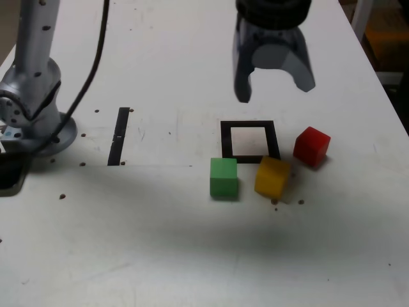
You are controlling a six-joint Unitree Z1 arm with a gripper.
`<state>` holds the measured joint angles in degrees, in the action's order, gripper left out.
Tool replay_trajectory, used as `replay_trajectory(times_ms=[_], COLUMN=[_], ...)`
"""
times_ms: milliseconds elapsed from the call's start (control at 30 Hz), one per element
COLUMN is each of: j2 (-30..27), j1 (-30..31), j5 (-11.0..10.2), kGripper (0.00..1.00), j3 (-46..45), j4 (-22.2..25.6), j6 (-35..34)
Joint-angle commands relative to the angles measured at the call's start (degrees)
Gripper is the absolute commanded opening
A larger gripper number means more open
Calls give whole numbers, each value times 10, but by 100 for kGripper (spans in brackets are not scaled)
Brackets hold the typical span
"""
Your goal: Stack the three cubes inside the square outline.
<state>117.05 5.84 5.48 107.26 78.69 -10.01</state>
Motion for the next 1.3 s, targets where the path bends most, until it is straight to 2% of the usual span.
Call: replay_trajectory(times_ms=[0, 367, 1267], j2=[22, 112, 206], j1=[6, 10, -29], j5=[4, 21, 42], kGripper=[82, 82, 82], j3=[21, 127, 169], j4=[3, 28, 31], j6=[-1, -7, 7])
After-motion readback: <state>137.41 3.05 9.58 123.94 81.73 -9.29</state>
